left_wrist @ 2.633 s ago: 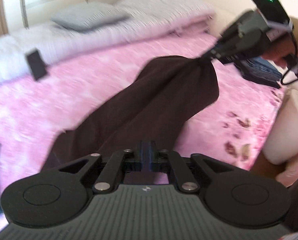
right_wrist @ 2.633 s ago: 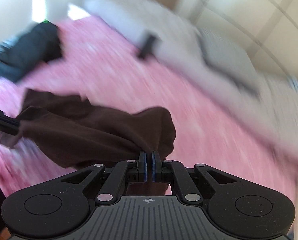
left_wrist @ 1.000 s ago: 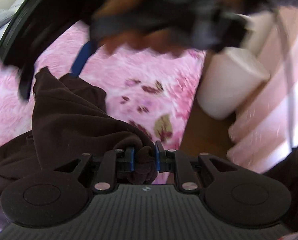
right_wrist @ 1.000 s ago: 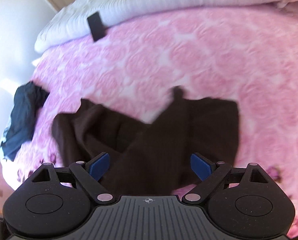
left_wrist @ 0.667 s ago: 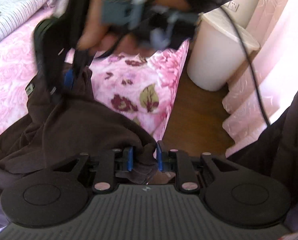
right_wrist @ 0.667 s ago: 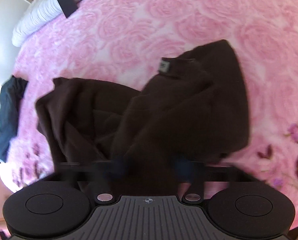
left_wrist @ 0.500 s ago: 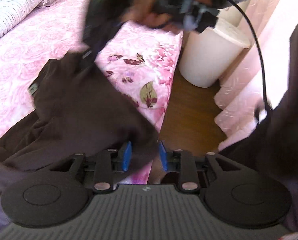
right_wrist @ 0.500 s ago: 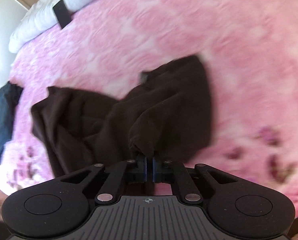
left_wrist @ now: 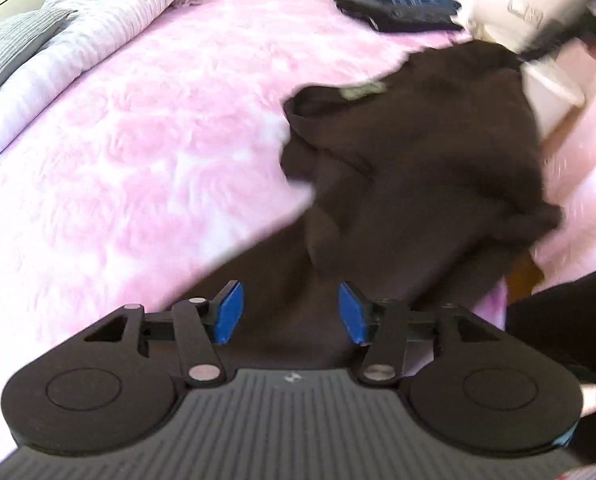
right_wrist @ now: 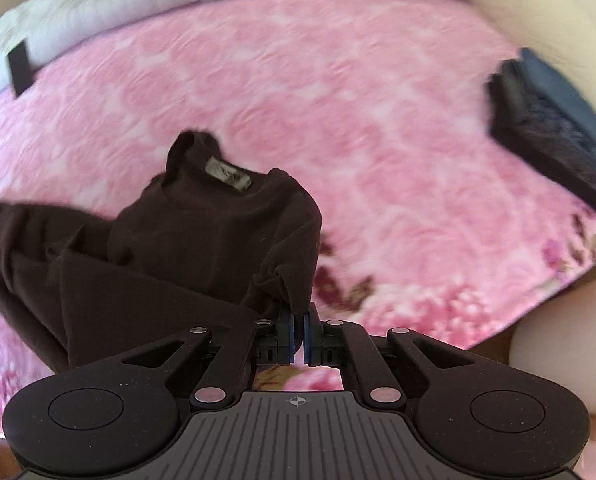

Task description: Fold clothes

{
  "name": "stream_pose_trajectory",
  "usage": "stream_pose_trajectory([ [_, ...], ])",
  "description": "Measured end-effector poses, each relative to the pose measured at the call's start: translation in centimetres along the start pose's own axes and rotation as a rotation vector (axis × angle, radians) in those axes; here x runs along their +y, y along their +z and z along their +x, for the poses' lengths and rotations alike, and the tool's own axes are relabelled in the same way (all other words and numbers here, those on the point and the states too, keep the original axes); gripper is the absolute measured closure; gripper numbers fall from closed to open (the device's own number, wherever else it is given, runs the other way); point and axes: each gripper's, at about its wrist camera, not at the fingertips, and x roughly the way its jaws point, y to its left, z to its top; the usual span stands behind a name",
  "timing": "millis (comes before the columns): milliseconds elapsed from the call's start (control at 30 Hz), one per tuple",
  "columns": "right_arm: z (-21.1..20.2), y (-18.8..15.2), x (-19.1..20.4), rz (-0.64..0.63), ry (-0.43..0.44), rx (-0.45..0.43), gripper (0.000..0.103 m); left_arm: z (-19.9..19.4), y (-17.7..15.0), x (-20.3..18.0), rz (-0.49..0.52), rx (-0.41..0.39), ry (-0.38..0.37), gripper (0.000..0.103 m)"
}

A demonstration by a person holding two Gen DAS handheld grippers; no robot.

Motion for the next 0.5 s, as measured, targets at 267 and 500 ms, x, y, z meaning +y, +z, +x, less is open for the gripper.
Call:
stream_pose_trajectory([
  [267, 0.1, 0.0, -5.8, 0.035, -0.06, 0.031, 0.1, 11.3, 10.1, 3.0, -0.081, 0.005, -0.11, 0.045],
  [500, 4.4, 1.4, -12.6, 0.016, -0.022, 0.094, 0.1, 21.4, 16.0, 1.9, -0.11, 0.114, -0.19, 0.056],
])
